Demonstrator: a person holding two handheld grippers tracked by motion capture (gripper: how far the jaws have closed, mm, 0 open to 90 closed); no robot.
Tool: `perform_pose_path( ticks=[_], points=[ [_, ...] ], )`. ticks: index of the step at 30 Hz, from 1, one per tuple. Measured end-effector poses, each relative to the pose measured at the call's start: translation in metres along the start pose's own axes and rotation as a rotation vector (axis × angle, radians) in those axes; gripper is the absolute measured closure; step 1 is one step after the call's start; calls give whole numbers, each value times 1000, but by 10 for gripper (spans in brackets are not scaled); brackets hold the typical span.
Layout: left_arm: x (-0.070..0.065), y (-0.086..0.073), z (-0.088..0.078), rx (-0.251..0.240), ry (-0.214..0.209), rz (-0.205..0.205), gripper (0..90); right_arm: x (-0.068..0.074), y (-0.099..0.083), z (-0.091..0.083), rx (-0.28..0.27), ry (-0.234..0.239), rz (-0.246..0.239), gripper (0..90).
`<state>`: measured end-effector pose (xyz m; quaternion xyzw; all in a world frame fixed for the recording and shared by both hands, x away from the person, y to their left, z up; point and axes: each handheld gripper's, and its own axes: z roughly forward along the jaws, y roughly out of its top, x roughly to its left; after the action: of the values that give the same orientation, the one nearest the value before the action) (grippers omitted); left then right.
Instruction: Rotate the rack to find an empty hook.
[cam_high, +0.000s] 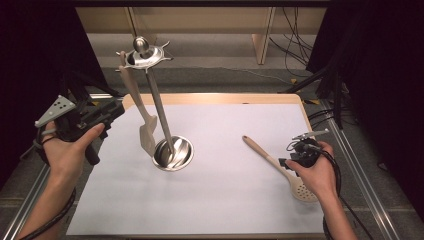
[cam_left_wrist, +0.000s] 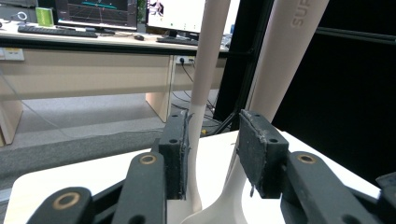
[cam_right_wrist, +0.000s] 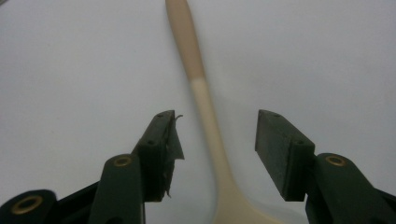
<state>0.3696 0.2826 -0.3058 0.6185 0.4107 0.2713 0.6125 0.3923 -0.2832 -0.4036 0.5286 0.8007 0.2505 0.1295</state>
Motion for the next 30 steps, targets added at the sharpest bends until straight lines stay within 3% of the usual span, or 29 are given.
perform_pose_path(
  ticks=[1, 3, 9, 12, 13, 17, 20, 21, 25, 30],
  points=[
    [0, -1, -1, 0, 1, -1, 622, -1, 2, 2, 10, -5, -39, 487],
    [1, -2, -3, 1, 5, -3, 618, 1, 5, 5, 36, -12, -63, 497],
    [3, -7, 1, 21, 9, -7, 597, 6, 13, 13, 164, 9, -93, 545],
    [1, -10, 5, 28, -3, -7, 591, 4, 15, 17, 173, 4, -123, 560],
    [0, -10, 6, 32, -6, -7, 590, 5, 16, 18, 192, 7, -111, 561],
    [-2, -11, 7, 38, -19, 0, 584, 2, 17, 24, 222, 13, -145, 562],
    [-2, -12, 7, 39, -18, -3, 582, 0, 20, 26, 251, 10, -144, 563],
    [-2, -12, 6, 40, -17, -4, 581, -5, 20, 27, 252, -22, -204, 565],
    [-2, -14, 6, 42, -21, -6, 577, -4, 22, 29, 287, 18, -207, 578],
    [0, -16, 6, 47, -15, -7, 573, -1, 23, 38, 306, -11, -192, 592]
  ],
)
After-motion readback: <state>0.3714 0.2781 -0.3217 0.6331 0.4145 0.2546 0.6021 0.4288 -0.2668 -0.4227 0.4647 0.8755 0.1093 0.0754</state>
